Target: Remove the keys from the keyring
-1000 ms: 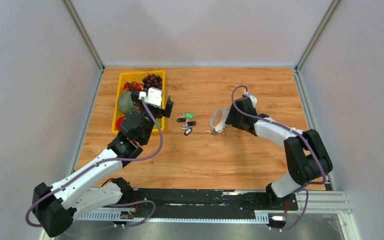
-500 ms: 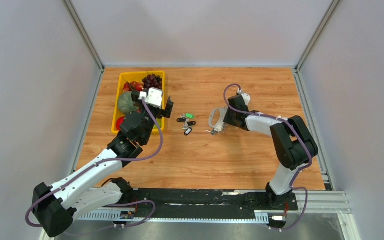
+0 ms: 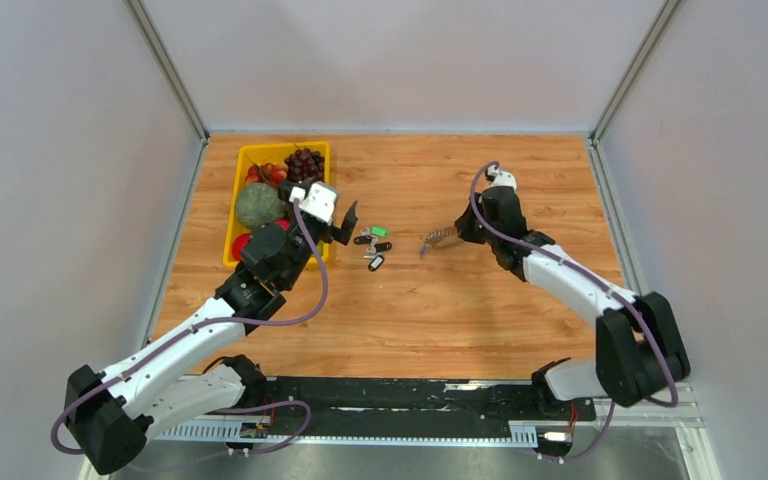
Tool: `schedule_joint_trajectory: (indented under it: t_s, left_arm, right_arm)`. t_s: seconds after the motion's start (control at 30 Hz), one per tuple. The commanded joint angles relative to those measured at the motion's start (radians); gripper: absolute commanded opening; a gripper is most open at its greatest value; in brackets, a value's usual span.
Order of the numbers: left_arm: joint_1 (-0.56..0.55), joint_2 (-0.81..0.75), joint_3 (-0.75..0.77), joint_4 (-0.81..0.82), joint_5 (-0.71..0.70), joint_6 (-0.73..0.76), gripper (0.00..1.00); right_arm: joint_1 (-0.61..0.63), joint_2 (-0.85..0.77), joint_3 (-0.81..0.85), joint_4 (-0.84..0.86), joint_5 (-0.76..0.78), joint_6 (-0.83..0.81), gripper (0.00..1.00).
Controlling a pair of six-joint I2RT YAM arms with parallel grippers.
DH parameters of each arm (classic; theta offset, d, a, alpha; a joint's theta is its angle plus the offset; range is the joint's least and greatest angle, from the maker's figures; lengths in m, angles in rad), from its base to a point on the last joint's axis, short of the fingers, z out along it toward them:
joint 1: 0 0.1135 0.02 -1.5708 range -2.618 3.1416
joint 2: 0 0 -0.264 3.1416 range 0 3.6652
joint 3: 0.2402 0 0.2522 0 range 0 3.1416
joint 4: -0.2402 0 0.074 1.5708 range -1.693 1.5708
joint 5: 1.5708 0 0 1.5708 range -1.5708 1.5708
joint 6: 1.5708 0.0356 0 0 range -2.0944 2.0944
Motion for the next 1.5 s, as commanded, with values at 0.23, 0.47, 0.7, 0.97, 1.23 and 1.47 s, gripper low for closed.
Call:
schedule_joint_trajectory:
  t_s: [0.23,0.47,0.7,0.97,1.23,1.47]
  left_arm:
    - [-0.002,0.031,0.003,-0.022,0.340,0.082,1.00]
    - [-0.002,0.072,-0.037,0.032,0.584,0.132,1.00]
    - [-0.008,0.083,-0.059,0.071,0.732,0.148,1.00]
    - [-0.010,0.087,-0.062,0.084,0.766,0.137,1.00]
    - [-0.010,0.087,-0.063,0.088,0.775,0.134,1.00]
    - [-0.010,0.091,-0.064,0.101,0.735,0.110,1.00]
  right_arm:
    - [0.007,-0.361,0.007,0.024,-0.146,-0.056,0.02]
    - [0.008,-0.473,0.045,-0.003,-0.186,-0.015,0.01]
    - [0.006,-0.527,0.084,-0.004,-0.303,0.024,0.00]
    - [0.006,-0.550,0.121,-0.002,-0.414,0.024,0.00]
    - [0.007,-0.560,0.135,0.026,-0.510,0.049,0.00]
    - [0.008,-0.570,0.134,0.057,-0.568,0.067,0.00]
